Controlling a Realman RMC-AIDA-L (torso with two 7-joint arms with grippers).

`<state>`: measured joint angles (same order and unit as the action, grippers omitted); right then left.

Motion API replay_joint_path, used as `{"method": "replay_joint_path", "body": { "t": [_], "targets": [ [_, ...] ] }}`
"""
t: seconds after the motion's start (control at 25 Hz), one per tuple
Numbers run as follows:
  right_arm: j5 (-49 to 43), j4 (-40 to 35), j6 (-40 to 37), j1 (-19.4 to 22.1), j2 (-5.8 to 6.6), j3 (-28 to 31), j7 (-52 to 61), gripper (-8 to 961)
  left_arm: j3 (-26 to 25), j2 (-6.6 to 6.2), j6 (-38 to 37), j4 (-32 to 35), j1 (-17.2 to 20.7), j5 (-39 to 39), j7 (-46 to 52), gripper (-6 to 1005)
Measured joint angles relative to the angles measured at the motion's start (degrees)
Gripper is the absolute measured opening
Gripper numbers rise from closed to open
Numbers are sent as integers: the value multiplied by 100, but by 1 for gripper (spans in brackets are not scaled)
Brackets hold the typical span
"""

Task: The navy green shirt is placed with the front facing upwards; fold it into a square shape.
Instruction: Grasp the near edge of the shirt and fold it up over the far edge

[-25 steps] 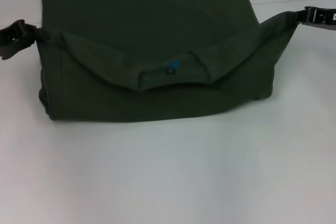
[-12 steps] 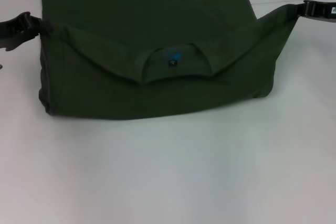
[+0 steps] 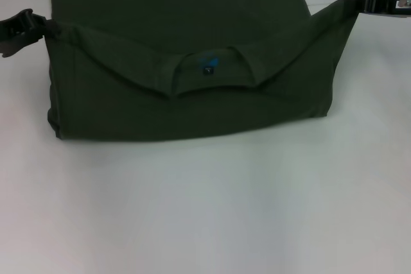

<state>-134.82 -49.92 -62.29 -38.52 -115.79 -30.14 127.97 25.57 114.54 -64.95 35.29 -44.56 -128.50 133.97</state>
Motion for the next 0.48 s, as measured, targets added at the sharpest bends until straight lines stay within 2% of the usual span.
{"method": "replay_joint_path", "body": {
  "t": [0.48],
  "targets": [
    [0, 8, 85, 23, -39, -37, -18, 36, 101, 29, 62, -5, -8, -8, 11, 30]
  ]
}}
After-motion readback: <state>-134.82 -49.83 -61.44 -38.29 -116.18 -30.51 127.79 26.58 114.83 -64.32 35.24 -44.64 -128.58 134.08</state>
